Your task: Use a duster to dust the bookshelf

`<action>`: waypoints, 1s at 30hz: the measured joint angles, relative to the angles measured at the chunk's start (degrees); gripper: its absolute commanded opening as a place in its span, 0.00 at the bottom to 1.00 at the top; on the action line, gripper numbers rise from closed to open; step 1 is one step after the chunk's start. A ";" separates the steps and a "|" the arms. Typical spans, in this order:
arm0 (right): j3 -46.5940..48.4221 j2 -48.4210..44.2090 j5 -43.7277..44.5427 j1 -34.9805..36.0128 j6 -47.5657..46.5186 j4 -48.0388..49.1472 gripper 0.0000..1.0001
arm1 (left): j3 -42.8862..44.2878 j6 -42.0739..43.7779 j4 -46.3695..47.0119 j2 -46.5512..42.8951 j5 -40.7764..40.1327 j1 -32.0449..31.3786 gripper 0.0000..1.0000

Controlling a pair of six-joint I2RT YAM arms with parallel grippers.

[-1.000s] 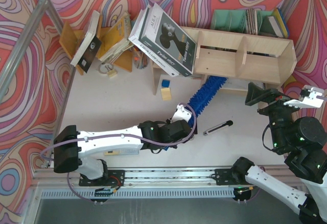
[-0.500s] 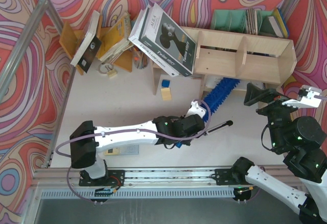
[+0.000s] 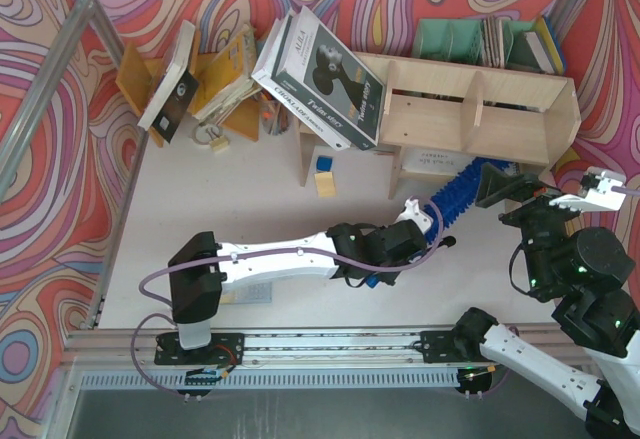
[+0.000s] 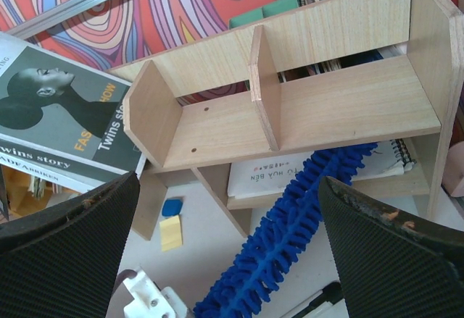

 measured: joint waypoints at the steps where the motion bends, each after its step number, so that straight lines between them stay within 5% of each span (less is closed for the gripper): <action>1: 0.00 0.00 0.00 0.00 0.00 0.02 0.99 | 0.00 0.00 -0.02 0.00 -0.02 -0.02 0.00; 18: -0.59 0.02 -0.02 0.00 0.42 0.00 0.99 | -10.45 -1.33 1.38 -9.01 -3.78 1.57 0.00; 30: -0.59 0.02 0.00 0.00 0.68 -0.04 0.99 | 7.61 0.94 -0.20 6.40 0.55 1.40 0.00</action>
